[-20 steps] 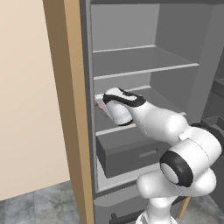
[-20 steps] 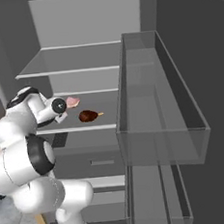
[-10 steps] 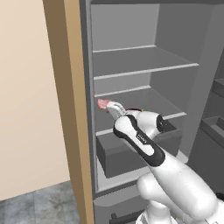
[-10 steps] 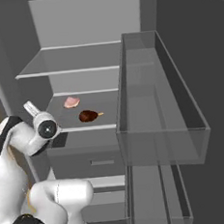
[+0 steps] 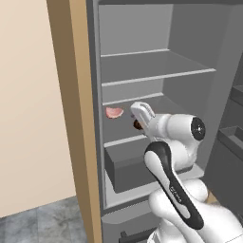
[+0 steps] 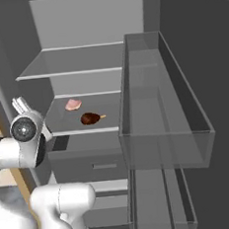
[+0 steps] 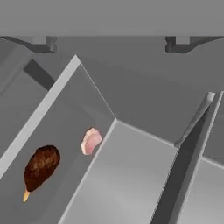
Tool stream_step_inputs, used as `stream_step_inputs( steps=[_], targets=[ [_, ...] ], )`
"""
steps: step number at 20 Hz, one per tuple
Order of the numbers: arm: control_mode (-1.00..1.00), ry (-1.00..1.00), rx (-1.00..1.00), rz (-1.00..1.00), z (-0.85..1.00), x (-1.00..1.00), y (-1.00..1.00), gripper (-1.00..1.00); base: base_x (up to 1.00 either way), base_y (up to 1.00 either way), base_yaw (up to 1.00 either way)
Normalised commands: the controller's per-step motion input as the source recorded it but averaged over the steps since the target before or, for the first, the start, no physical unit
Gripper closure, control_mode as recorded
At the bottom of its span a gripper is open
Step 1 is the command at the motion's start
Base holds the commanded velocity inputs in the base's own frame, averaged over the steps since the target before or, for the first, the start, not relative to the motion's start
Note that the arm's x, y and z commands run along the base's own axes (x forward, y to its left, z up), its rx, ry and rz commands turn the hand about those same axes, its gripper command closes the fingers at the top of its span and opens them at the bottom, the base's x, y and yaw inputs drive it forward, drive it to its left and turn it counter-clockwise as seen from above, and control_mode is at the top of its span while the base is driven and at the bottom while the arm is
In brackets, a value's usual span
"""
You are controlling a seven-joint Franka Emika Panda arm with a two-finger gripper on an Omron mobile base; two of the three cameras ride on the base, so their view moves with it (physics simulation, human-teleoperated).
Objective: Place the steak on the counter behind the older steak on the same shelf of the fridge to maintain FIFO order. Close the fridge door when finished.
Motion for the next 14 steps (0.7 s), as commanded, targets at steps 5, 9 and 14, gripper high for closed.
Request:
stream_step_inputs(
  steps=[5, 9, 14],
  targets=[
    [-1.0, 0.23, -0.05, -0.1, 0.62, -1.0, -0.15, -1.0, 0.0, 0.0, 0.0],
    [-1.0, 0.23, -0.12, -0.07, -0.26, -1.0, -0.02, -1.0, 0.0, 0.0, 0.0],
    [-1.0, 0.08, -0.04, -0.11, -0.57, -1.0, 0.0, -1.0, 0.0, 0.0, 0.0]
  ],
)
